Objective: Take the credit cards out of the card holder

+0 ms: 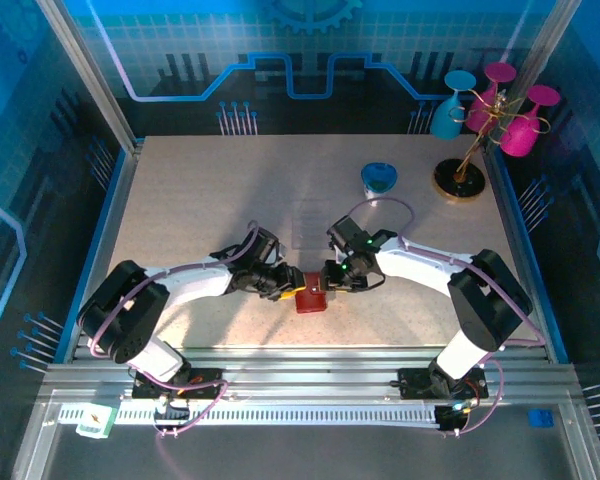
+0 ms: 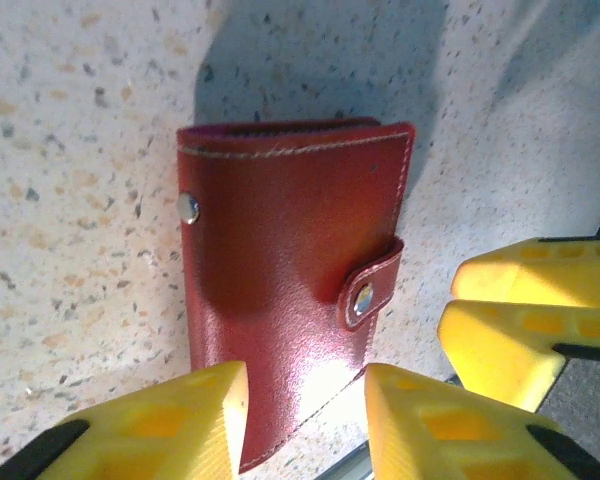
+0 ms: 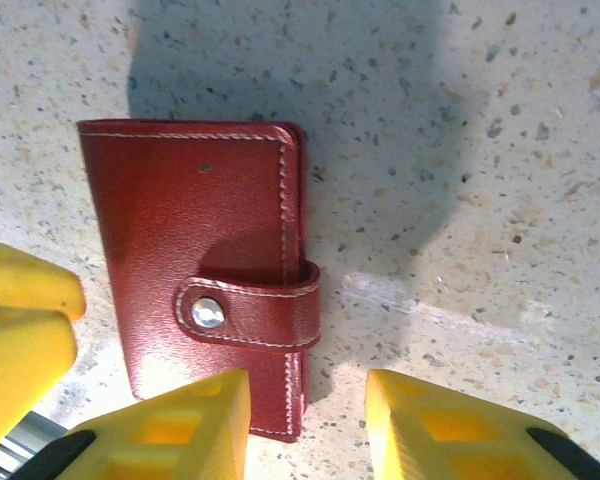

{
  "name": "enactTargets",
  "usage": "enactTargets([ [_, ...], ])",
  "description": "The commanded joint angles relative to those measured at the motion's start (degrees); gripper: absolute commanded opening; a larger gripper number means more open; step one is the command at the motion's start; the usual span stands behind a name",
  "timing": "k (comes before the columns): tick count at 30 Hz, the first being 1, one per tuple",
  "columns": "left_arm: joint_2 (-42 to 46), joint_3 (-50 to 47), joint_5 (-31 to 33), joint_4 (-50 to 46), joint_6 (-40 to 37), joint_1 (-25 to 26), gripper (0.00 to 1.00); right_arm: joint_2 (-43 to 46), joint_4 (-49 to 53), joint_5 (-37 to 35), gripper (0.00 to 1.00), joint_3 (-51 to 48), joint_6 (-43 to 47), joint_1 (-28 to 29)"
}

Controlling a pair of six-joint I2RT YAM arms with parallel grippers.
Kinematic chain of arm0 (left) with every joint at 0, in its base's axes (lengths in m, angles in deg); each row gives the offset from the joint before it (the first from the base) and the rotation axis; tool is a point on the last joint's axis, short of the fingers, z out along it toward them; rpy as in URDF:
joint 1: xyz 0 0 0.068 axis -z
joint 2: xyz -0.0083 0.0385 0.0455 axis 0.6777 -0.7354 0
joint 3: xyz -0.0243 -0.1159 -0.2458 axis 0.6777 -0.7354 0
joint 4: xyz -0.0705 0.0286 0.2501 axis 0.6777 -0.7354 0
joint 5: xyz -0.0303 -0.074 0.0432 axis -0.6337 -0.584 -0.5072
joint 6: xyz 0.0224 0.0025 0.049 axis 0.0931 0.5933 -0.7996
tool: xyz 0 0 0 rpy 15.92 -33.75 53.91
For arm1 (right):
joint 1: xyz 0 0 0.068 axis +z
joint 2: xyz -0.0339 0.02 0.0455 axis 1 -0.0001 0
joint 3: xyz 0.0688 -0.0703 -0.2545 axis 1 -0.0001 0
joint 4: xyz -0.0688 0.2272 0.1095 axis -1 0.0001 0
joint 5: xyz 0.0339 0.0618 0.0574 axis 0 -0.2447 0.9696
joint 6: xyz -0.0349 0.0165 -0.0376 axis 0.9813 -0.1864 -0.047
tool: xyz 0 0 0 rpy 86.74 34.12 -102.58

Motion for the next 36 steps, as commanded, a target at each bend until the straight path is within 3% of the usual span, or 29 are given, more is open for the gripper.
enactTargets([
  [1,0.59,-2.12,-1.48,3.45,2.36,-1.09,0.31,-0.46,2.76,-0.73,0.35,3.05,0.99,1.08],
  [5,-0.42,-3.97,-3.32,7.69,3.38,-2.27,0.18,-1.70,3.40,-0.95,0.35,4.86,1.08,1.73],
  [11,-2.90,-7.13,-7.30,14.72,5.70,-4.67,0.08,-4.43,5.12,-2.27,0.35,8.27,1.30,2.90],
  [29,-2.05,-9.53,-9.97,18.79,8.04,-5.56,0.08,-14.70,16.27,-11.91,0.37,20.08,3.23,8.32],
  [36,-7.23,-11.69,-13.14,30.73,14.44,-5.50,0.01,-16.60,14.98,-10.90,0.36,19.88,3.20,8.49],
])
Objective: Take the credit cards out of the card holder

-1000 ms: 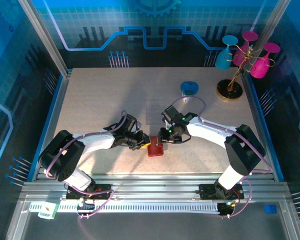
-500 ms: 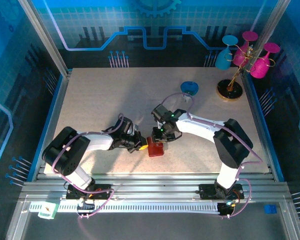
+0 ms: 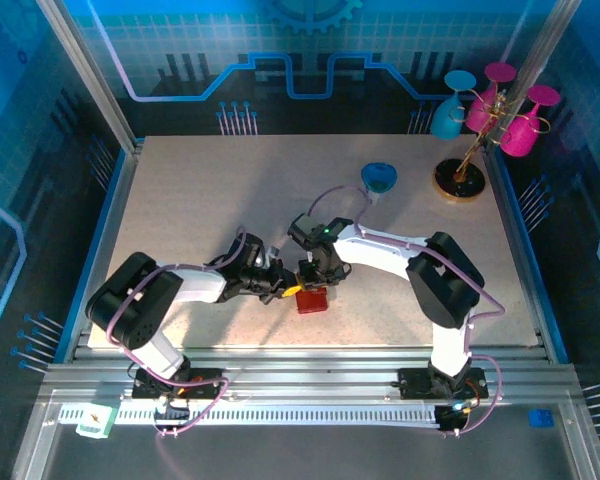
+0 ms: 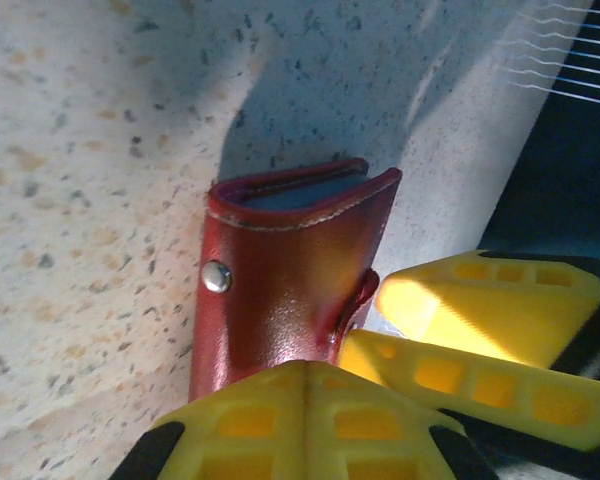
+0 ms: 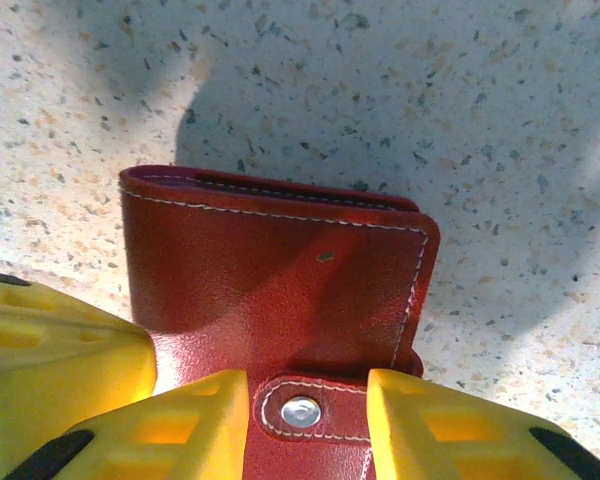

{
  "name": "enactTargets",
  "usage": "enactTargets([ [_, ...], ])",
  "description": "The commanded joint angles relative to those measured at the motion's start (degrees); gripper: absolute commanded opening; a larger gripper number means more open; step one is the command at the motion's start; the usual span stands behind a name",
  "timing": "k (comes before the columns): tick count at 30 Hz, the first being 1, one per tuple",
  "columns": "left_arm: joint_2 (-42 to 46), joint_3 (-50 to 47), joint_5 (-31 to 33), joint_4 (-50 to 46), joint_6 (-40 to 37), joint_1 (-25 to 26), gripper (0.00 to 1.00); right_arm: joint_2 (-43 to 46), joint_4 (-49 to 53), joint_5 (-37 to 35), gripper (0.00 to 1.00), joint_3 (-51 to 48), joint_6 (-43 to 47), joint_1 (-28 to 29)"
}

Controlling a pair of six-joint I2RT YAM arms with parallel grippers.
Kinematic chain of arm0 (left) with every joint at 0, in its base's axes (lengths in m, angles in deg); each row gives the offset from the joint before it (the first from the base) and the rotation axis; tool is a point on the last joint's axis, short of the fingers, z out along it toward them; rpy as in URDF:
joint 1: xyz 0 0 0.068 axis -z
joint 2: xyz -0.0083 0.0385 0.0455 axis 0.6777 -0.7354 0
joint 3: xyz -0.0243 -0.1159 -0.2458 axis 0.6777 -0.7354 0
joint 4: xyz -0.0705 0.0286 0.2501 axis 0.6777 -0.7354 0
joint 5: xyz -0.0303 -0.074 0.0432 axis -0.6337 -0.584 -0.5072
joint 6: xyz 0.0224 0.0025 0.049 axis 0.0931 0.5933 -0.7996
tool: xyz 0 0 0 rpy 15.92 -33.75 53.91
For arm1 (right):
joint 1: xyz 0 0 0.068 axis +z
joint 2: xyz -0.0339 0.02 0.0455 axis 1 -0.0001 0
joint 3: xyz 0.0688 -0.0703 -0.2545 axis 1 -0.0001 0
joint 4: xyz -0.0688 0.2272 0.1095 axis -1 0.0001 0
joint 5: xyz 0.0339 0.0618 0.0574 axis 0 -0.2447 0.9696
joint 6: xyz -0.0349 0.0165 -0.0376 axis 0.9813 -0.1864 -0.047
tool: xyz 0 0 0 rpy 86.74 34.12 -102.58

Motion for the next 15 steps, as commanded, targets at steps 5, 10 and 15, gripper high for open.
enactTargets([
  [5,-5.00,-2.35,-3.41,7.69,4.03,-0.35,0.00,-1.88,0.37,0.86,0.38,0.04,0.13,0.63],
  [10,-6.19,-2.81,-2.96,7.42,3.84,-0.30,0.00,-2.40,-0.03,0.97,0.37,-0.78,-0.08,0.65],
  [15,-6.76,-3.14,-2.80,6.93,3.46,-0.34,0.00,-2.93,-0.78,1.57,0.33,-1.15,0.09,0.77],
])
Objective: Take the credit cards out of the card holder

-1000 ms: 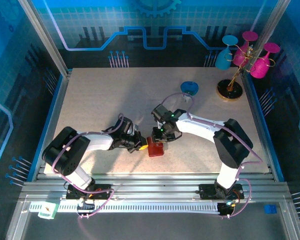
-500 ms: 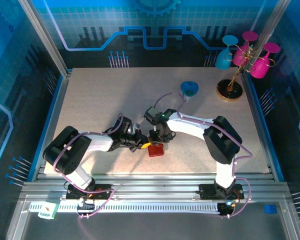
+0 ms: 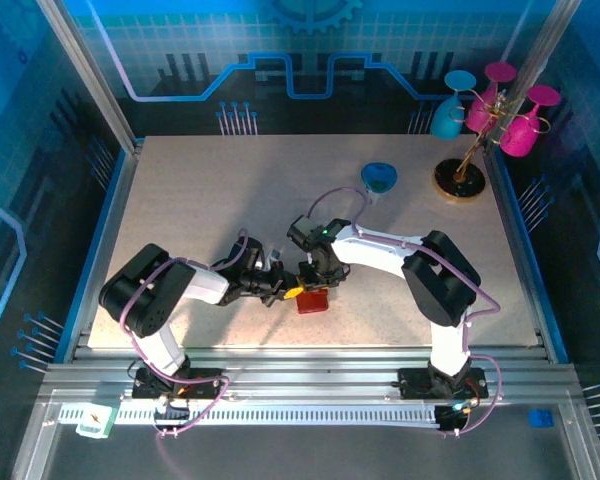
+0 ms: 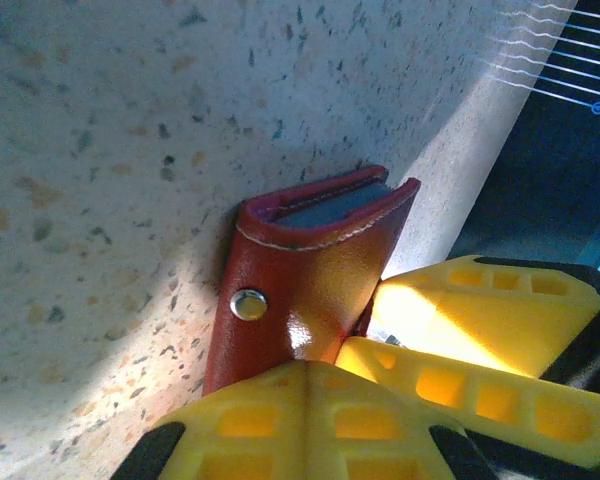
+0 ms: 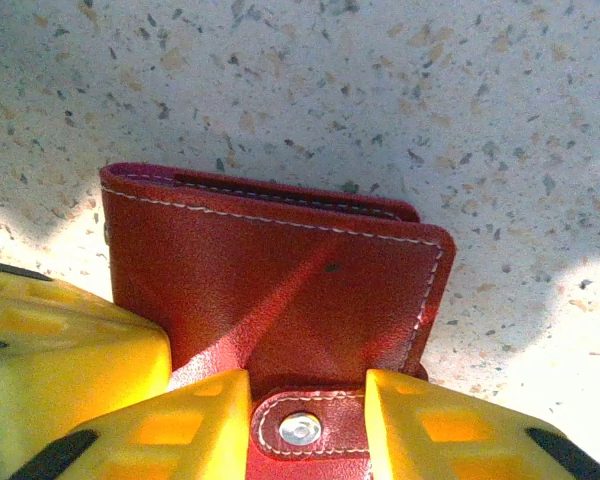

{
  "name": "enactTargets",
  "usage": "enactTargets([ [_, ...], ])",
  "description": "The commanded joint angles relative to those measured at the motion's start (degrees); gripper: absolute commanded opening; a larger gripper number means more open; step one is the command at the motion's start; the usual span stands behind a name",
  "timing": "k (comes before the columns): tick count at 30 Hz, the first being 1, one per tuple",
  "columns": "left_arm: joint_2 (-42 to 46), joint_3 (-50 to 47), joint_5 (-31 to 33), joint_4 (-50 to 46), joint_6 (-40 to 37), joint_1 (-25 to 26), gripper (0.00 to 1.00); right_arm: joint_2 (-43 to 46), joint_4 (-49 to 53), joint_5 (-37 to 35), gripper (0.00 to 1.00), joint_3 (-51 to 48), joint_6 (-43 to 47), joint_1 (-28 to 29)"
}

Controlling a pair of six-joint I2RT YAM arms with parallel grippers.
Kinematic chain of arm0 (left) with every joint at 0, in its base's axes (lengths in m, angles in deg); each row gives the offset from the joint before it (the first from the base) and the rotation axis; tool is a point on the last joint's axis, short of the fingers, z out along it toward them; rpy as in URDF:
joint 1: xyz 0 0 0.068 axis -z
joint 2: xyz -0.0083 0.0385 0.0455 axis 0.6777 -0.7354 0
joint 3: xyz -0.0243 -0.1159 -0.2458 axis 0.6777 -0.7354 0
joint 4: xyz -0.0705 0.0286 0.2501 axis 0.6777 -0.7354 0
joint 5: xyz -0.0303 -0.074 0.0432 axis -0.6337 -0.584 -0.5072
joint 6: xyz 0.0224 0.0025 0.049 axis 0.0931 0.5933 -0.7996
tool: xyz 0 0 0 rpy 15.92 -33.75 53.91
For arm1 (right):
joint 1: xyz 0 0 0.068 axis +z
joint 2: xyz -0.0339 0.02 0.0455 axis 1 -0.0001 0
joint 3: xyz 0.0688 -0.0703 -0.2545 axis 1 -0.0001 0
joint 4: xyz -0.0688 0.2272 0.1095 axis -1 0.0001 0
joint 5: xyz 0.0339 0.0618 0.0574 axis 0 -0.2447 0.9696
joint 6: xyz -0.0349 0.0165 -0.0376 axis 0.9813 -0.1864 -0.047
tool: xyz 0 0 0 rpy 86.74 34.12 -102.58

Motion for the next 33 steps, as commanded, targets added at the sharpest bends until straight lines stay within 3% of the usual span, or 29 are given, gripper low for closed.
enactTargets([
  [1,-1.99,-1.42,0.16,-2.08,-0.34,0.06,0.00,-1.90,-0.78,1.69,0.31,-1.04,-0.03,0.73],
  [10,-1.97,-1.39,0.25,-4.03,-1.44,0.07,0.00,0.01,-0.35,1.37,0.20,-1.04,0.07,0.76],
  [14,-1.22,-0.80,1.50,-7.56,-3.14,0.07,0.00,1.32,-0.56,1.44,0.09,-1.39,0.15,0.65],
  [20,-0.23,0.57,2.20,-11.38,-5.05,0.05,0.00,2.65,-0.78,2.02,0.00,-1.74,0.42,0.13],
  [33,-1.26,2.73,2.41,-18.15,-8.61,-1.72,0.00,10.15,-5.61,5.08,0.00,-7.69,-1.11,-3.05],
])
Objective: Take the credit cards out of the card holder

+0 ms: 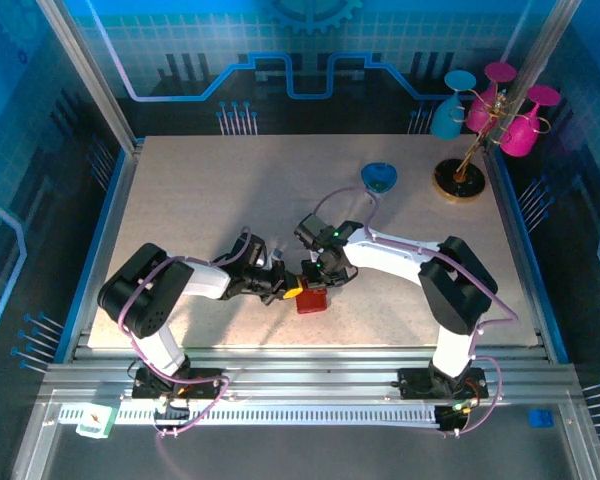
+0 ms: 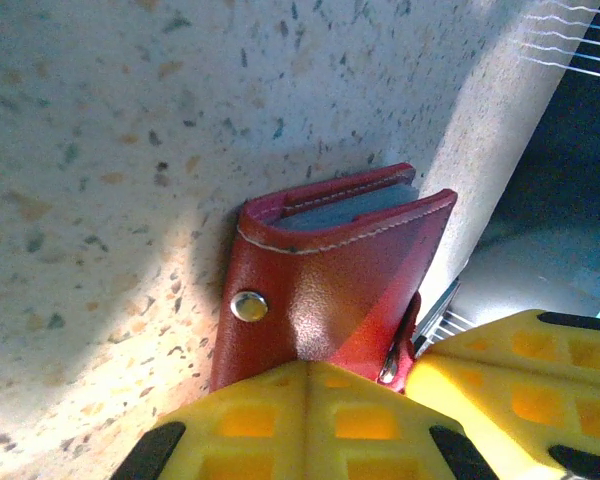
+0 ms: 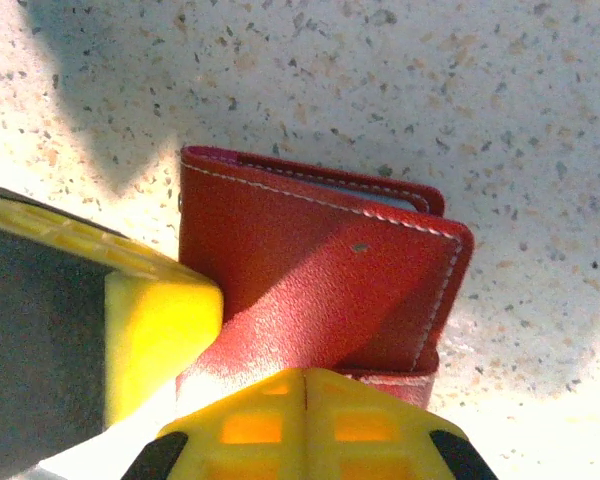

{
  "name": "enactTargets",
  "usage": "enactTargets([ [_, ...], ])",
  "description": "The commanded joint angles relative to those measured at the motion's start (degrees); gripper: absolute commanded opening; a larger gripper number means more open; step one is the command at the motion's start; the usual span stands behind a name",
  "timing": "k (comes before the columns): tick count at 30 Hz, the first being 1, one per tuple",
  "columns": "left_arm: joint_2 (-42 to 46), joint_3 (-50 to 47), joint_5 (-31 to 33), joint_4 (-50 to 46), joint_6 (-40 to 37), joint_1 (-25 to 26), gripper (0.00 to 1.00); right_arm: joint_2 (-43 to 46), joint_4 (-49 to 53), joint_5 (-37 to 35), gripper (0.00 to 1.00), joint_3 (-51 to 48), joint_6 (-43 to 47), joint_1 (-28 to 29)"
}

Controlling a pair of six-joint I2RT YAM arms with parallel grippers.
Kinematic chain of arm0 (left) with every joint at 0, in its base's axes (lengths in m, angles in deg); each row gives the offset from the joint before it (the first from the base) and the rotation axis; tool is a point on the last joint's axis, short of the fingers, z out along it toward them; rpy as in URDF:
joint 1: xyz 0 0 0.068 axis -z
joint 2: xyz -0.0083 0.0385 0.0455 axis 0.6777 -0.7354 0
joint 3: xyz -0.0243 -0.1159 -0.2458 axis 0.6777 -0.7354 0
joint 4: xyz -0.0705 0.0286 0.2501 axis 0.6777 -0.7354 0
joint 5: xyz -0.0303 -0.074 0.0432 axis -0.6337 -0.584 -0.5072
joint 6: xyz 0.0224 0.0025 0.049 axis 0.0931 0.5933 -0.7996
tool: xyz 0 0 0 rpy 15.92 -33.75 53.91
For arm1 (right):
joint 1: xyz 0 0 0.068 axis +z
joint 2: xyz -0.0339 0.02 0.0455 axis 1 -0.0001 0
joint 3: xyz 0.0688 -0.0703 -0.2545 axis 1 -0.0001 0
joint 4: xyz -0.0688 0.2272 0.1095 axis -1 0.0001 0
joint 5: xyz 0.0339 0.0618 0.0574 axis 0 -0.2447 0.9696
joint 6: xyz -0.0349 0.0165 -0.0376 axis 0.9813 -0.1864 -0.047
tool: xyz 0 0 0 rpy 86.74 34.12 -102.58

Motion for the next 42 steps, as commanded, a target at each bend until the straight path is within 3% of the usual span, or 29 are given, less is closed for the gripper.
enactTargets([
  [1,-1.65,-0.54,2.84,-9.41,-2.45,-1.26,0.00,4.00,-0.60,2.01,0.00,-2.66,-1.40,-2.34],
  [13,-0.84,2.69,3.02,-14.68,-5.13,-2.15,0.00,6.29,-4.39,8.13,0.00,-5.98,0.55,-5.30],
  [19,-1.71,3.35,2.15,-13.79,-4.54,-2.19,0.00,1.32,1.41,3.20,0.28,0.00,2.11,-1.09],
  [22,-2.08,3.11,1.84,-13.04,-4.11,-2.15,0.00,-0.93,3.91,0.05,0.36,2.53,2.09,0.37],
  [32,-3.74,1.10,0.39,-8.33,-2.23,-2.16,0.00,-5.70,5.63,-3.72,0.43,5.44,2.64,2.62],
  [42,-5.03,-0.96,-0.56,-3.20,0.03,-2.15,0.00,-7.95,5.98,-5.90,0.39,5.81,3.50,3.38],
])
